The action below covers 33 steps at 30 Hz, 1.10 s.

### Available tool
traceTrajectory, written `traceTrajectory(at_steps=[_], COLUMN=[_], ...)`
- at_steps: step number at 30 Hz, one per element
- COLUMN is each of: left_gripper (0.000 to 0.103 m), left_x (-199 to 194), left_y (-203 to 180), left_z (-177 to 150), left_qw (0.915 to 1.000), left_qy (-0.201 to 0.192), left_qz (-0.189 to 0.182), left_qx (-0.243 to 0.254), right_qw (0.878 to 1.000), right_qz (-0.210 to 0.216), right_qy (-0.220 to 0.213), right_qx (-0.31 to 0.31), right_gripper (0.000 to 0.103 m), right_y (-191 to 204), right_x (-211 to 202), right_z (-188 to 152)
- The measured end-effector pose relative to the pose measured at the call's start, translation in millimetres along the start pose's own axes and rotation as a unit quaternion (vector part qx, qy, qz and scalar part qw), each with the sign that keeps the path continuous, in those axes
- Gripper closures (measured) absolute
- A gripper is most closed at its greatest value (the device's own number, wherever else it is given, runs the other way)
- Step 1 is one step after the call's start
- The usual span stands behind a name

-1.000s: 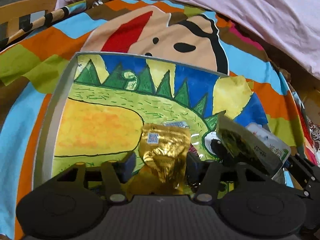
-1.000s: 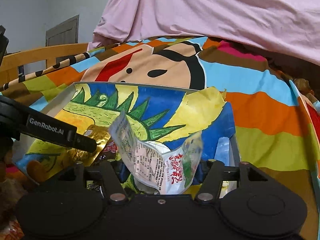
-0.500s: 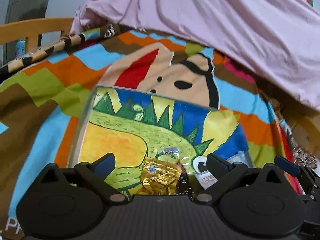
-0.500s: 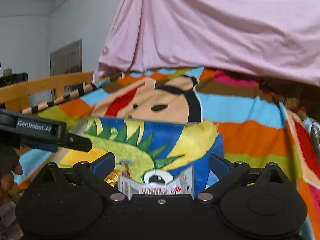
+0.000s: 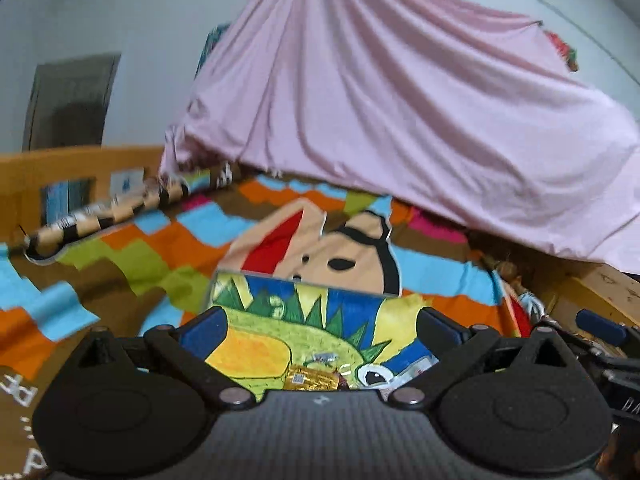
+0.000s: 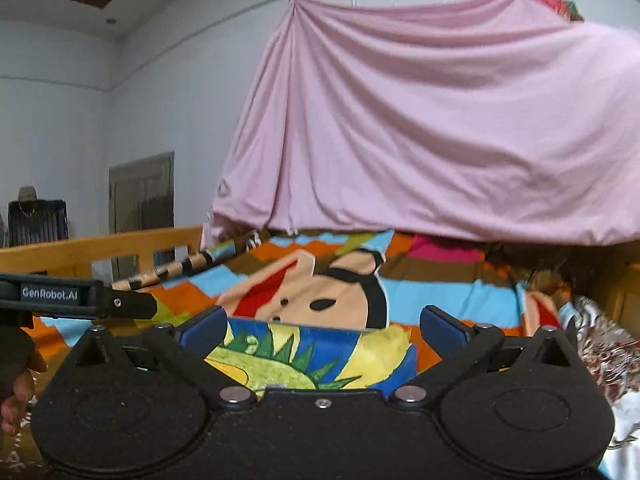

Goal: Organize snacks
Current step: 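Raise both open tools away from the tray back over the snack pile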

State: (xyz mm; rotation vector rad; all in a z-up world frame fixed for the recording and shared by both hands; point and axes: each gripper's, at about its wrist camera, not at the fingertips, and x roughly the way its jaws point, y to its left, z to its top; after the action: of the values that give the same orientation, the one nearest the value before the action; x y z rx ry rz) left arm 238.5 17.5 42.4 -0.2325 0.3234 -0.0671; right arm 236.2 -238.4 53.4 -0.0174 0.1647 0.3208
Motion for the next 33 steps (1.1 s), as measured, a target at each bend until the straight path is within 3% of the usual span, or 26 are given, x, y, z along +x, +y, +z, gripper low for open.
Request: traceTrajectory(at_steps=[4, 14, 23, 33], left_gripper=[0.0, 0.0, 0.0, 0.0], left_x=[-35.1, -104.3, -144.6, -163.6], left_y=[-5.3, -6.7, -2.5, 16.8], left_z=[-5.0, -31.8, -63.6, -93.7], left_qw=[0.9996, 0.9986, 0.998, 0.9978], left_qy=[-0.024, -0.039, -0.025, 0.02], left_qz=[-0.004, -0.012, -0.012, 0.003], left_qx=[0.011, 0.035, 0.057, 0.063], right_qw=[1.0, 0.999, 0.999, 0.998], right_qz=[-0.01, -0.031, -0.029, -0.022], right_qy=[-0.021, -0.034, -0.005, 0.05], right_qx=[-0.002, -0.005, -0.012, -0.018], right_gripper=[0.001, 0.001, 0.001, 0.001], right_y=[3.9, 18.2, 39.8, 62.9], right_x=[-37.5, -119.2, -157.5, -176.0], right_z=[4.1, -6.4, -26.4, -57.5])
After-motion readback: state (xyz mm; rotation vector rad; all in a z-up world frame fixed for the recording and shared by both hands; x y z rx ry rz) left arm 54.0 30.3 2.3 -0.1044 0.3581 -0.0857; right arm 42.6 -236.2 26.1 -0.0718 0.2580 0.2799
